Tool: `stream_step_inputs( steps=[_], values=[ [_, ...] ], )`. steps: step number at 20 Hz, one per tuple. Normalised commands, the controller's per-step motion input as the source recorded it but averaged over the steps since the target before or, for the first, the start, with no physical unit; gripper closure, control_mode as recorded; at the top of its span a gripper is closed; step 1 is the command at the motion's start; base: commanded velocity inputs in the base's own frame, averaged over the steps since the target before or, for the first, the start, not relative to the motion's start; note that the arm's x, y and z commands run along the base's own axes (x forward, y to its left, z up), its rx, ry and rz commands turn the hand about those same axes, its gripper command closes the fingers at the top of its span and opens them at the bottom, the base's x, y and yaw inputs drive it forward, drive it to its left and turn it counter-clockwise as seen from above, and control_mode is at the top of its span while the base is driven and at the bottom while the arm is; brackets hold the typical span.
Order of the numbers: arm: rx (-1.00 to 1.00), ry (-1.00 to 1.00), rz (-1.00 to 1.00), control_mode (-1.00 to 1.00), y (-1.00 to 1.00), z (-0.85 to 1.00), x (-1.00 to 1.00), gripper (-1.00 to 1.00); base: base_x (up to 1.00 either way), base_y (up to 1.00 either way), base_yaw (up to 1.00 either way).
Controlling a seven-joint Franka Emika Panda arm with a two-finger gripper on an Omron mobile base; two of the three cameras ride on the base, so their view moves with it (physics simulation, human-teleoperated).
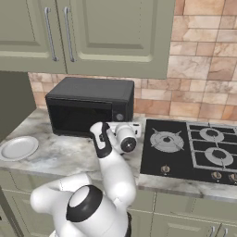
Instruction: Pull the toaster oven rack outwards. Pick up the baguette from the plate and place it on the toaster oven rack. Close the toaster oven door fully and set the temperature to the lowest setting.
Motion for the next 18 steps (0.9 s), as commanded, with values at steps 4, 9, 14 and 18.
stream_step_inputs(
  steps=[4, 9, 14, 18],
  values=[
    [-0.01, 0.00, 0.00, -1.00, 0.00, -0.08, 0.00, -1.00, 0.00, 0.00, 0.00],
    [0.00, -0.01, 0.00, -1.00, -0.01, -0.10, 0.03, -1.00, 0.00, 0.00, 0.00],
    [-0.13, -0.22, 0.00, -1.00, 0.00, 0.00, 0.05, -1.00, 0.00, 0.00, 0.00],
    [-0.27, -0.19, 0.00, -1.00, -0.10, 0.15, 0.06, -1.00, 0.00, 0.00, 0.00]
  ],
)
